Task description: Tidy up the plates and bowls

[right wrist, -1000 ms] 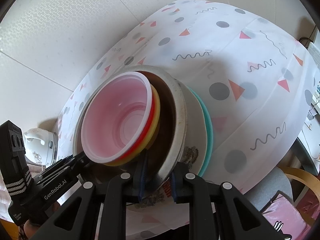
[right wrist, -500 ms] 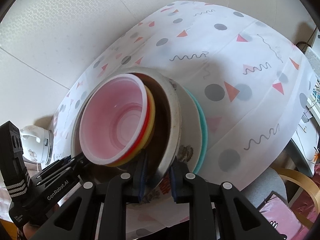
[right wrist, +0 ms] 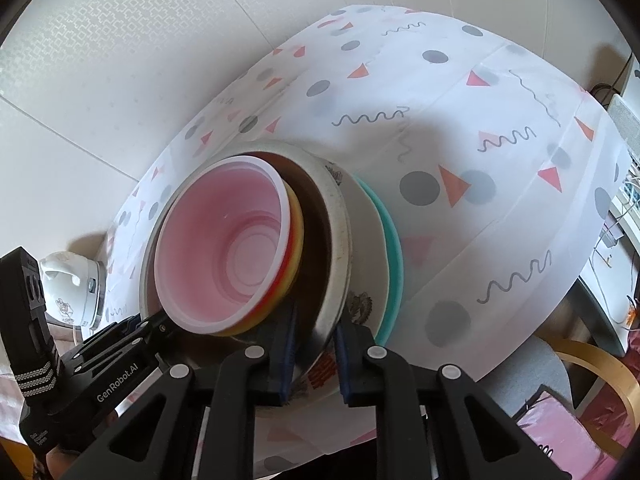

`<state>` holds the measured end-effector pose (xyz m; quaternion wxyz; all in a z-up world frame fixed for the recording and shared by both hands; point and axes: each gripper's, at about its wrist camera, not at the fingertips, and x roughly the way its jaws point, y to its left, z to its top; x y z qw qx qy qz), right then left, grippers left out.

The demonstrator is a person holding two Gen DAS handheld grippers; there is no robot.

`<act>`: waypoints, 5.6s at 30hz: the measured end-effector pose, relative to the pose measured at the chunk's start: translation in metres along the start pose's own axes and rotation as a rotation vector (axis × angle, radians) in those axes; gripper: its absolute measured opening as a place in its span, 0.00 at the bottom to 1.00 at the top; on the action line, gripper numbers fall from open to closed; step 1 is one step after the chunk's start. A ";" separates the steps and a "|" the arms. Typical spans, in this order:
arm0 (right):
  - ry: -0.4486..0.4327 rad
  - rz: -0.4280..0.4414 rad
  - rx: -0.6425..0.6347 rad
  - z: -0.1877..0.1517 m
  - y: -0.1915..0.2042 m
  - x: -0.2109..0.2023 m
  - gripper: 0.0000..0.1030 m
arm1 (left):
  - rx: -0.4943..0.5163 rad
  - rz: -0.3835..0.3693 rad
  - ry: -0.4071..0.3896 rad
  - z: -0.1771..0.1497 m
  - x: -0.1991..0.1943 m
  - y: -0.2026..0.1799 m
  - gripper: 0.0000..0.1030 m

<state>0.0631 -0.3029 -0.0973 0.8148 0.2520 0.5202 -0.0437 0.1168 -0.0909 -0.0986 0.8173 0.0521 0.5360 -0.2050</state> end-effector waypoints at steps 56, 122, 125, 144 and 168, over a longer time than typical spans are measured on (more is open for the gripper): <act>-0.246 -0.045 -0.240 -0.085 0.039 -0.051 0.38 | -0.057 0.132 -0.141 -0.074 -0.080 0.029 0.85; -0.231 -0.151 -0.246 -0.112 0.039 -0.043 0.79 | 0.030 0.221 -0.168 -0.088 -0.078 0.017 0.93; -0.232 -0.155 -0.240 -0.112 0.038 -0.043 0.79 | 0.036 0.213 -0.176 -0.088 -0.080 0.015 0.93; -0.237 -0.166 -0.236 -0.110 0.036 -0.044 0.79 | 0.034 0.164 -0.227 -0.088 -0.088 0.013 0.93; -0.231 -0.178 -0.223 -0.106 0.032 -0.043 0.79 | 0.046 0.158 -0.255 -0.087 -0.092 0.007 0.92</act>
